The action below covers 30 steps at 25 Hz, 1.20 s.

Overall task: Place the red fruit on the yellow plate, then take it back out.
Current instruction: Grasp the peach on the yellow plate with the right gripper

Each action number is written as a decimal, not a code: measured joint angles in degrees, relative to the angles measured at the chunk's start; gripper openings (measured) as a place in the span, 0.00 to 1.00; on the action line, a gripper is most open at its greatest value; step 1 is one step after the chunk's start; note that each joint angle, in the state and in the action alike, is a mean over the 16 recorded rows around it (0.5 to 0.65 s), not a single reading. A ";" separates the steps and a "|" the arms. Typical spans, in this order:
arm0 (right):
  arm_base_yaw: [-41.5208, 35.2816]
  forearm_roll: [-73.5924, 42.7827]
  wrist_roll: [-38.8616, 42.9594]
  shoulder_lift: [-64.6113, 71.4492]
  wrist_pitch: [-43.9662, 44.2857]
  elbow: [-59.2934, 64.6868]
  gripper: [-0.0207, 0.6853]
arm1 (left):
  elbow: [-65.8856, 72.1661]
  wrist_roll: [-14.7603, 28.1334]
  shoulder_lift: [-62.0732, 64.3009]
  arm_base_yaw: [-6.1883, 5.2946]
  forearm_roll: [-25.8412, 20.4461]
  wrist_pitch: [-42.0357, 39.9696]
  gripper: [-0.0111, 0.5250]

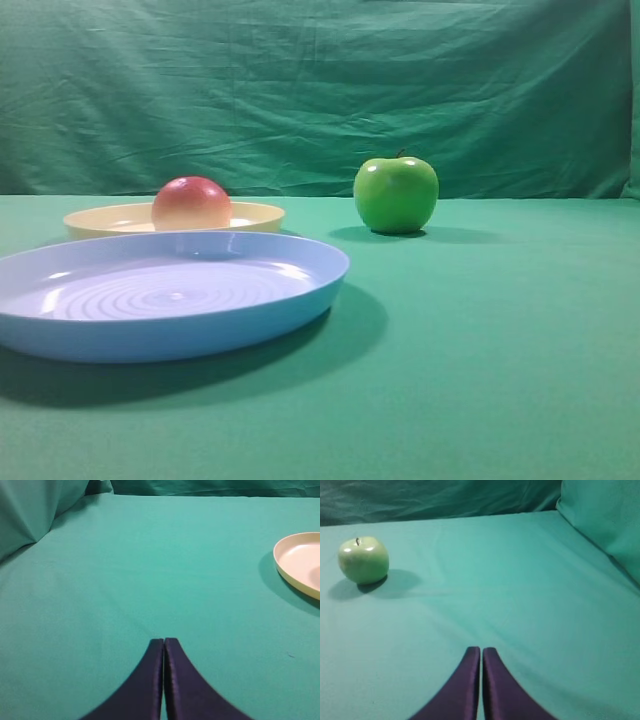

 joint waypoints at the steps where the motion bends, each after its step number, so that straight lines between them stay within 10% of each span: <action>1: 0.20 0.05 0.03 1.01 0.30 -1.53 0.03 | 0.00 0.00 0.00 0.00 0.00 0.00 0.02; 19: 17.44 -2.89 0.43 40.27 32.51 -51.88 0.03 | 0.00 0.00 0.00 0.00 0.00 0.00 0.02; 30: 29.82 -4.60 1.02 64.36 33.03 -63.31 0.03 | 0.00 0.00 0.00 0.00 0.00 0.00 0.02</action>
